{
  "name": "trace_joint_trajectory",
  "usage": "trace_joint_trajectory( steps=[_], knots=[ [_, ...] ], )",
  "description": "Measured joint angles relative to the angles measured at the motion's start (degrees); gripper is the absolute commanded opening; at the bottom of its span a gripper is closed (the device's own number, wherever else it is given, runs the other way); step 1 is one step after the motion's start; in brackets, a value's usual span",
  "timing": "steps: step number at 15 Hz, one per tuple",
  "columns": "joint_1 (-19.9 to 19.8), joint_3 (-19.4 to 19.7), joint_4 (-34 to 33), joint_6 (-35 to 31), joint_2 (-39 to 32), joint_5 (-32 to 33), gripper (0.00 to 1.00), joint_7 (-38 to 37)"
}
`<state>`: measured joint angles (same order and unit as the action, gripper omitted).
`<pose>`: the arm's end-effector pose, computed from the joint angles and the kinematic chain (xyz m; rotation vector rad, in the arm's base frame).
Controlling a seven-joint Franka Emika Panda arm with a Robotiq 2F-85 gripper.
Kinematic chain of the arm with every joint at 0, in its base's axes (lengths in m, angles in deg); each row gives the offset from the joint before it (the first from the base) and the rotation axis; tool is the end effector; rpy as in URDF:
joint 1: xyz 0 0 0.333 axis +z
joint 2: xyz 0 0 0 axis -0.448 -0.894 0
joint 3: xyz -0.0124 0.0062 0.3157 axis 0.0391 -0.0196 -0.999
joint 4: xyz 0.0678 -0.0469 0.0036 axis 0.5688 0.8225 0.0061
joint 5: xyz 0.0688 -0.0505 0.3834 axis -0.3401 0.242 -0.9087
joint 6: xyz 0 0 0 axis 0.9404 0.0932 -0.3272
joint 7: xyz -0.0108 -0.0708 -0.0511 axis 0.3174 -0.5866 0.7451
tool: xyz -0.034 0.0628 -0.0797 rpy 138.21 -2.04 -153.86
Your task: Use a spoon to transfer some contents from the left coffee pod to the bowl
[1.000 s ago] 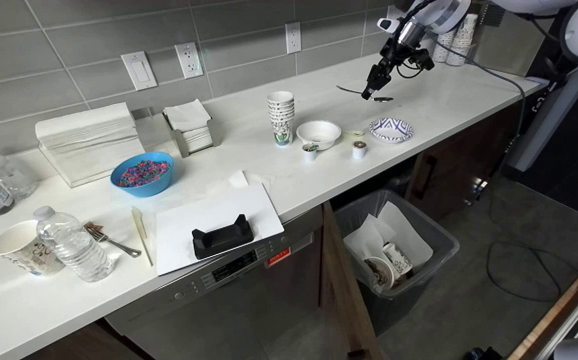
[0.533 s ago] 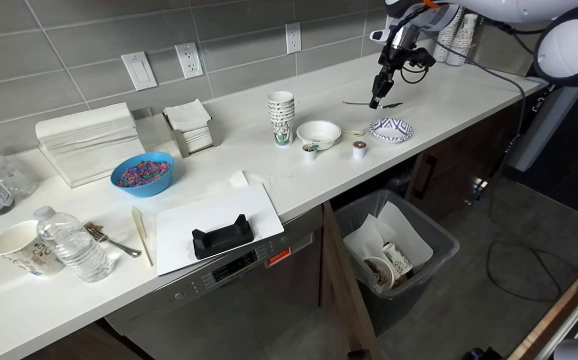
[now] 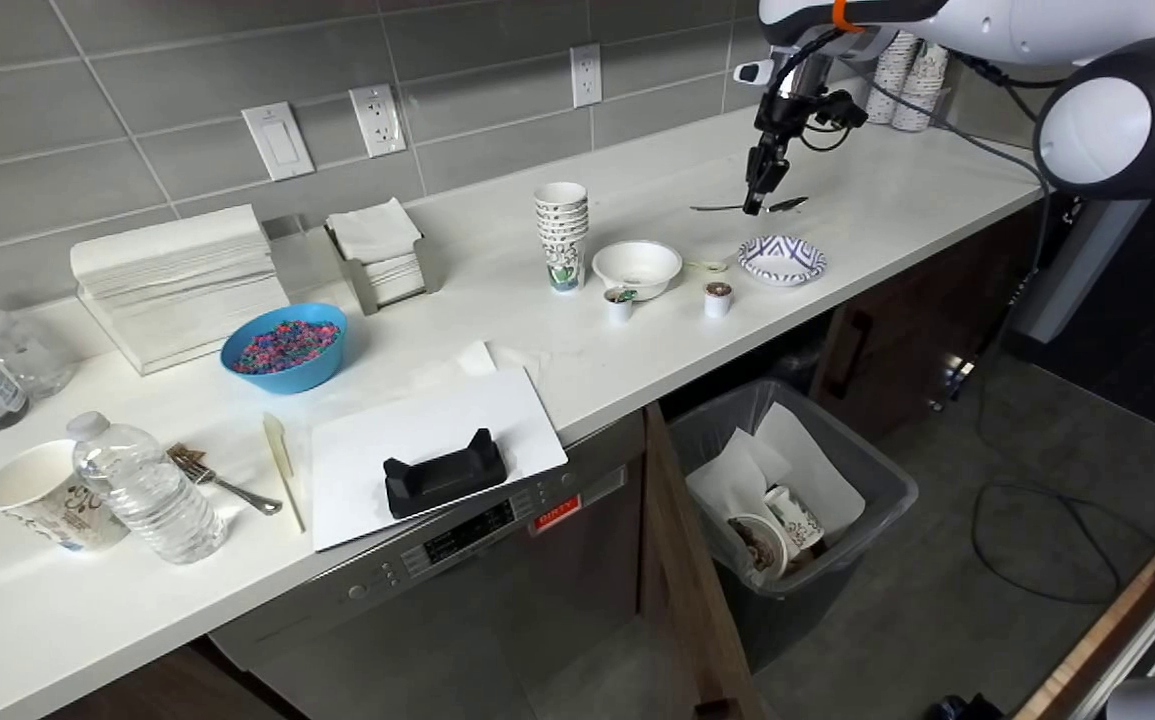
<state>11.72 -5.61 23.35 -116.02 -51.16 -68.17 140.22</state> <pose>0.7394 -0.1890 0.3889 -2.5409 -1.4125 -0.1662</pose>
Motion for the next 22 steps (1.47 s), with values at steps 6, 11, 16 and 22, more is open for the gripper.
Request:
trace_joint_trajectory(
  steps=[6,11,16,22],
  knots=[
    [1.51,-0.04,-1.46,-10.6,-2.02,5.56,0.02,7.9],
    [2.97,-1.88,-9.2,-15.6,-9.77,7.62,0.02,11.18],
    [3.01,-1.87,-14.34,-18.63,-15.41,7.62,0.02,13.38],
    [2.44,-1.87,-17.22,-18.56,-18.0,7.62,0.02,13.79]
  ],
)
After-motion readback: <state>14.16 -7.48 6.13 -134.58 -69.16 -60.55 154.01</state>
